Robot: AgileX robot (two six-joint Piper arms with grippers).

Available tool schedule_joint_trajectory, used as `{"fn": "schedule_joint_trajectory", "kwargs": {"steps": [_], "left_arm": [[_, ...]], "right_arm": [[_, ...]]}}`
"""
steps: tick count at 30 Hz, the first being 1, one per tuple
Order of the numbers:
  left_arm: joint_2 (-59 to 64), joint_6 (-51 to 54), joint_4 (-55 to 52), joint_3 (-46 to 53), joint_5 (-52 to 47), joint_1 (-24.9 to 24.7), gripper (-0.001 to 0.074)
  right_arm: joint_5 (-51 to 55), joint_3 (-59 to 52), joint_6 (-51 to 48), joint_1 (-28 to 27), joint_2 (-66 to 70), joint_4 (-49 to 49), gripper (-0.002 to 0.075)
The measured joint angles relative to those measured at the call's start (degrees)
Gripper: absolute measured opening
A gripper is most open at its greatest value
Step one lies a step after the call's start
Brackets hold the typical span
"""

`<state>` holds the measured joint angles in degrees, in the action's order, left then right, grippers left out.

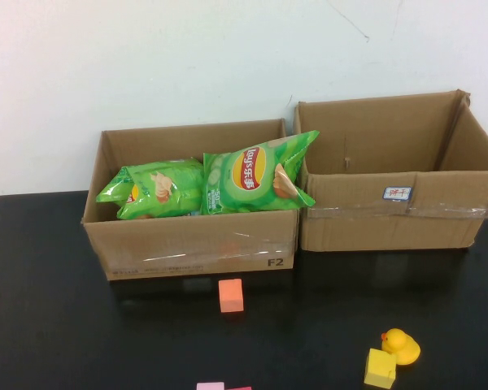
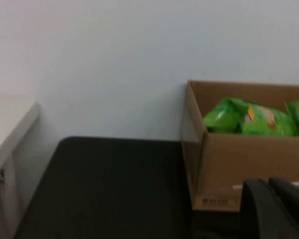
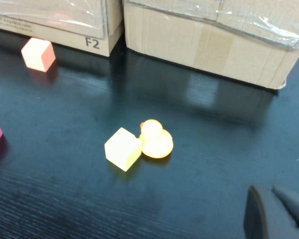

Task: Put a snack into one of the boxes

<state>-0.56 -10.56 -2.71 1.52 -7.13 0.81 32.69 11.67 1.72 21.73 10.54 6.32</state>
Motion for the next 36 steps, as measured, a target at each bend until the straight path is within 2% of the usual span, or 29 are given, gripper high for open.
{"fn": "schedule_joint_trajectory", "kwargs": {"steps": [8,14,21,36], "left_arm": [[0.00,1.52,2.26,0.00,-10.92,-4.83,-0.0001],[0.00,1.60,3.47,-0.33,-12.11,-4.82,-0.0001],[0.00,1.65,4.36,-0.33,-12.20,-2.20,-0.0001],[0.00,1.65,4.45,-0.33,-12.20,-2.10,-0.0001]], "right_arm": [[0.00,0.00,0.00,0.00,0.00,-0.22,-0.0001],[0.00,-0.09,0.00,0.00,0.00,-0.21,-0.0001],[0.00,-0.09,0.00,0.00,0.00,-0.21,-0.0001],[0.00,-0.09,0.00,0.00,0.00,-0.21,-0.0001]]}}
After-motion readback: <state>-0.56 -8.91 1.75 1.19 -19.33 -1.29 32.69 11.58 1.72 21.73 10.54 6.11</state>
